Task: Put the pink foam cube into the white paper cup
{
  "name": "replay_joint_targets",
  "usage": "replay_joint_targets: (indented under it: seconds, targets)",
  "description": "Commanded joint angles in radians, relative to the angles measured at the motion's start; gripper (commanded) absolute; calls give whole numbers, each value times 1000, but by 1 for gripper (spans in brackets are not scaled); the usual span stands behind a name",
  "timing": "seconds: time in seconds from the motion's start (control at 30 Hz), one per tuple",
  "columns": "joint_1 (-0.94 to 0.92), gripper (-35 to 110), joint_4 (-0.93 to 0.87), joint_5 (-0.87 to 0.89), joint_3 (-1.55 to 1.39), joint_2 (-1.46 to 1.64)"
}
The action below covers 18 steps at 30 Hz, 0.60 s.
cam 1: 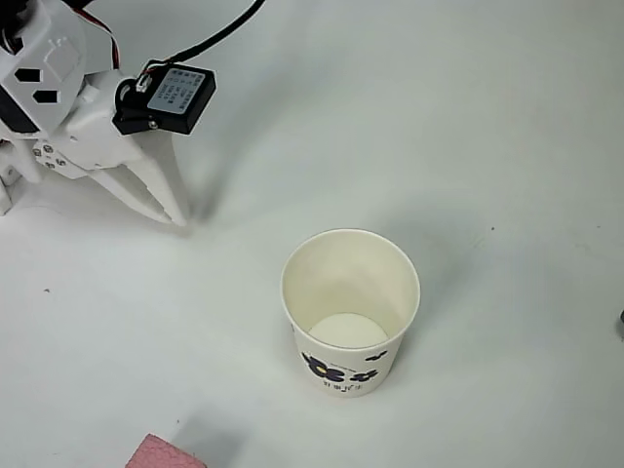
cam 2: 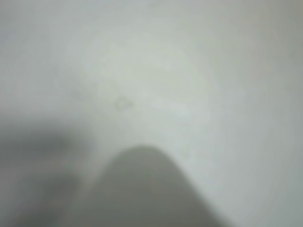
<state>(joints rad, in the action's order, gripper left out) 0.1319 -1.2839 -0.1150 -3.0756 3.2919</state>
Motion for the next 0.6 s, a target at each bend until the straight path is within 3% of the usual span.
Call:
replay_joint_targets:
  seconds: [0.0,0.57]
  targets:
    - [-190,0,-18,138,15,17]
    - [-164,4,17,114,15,17]
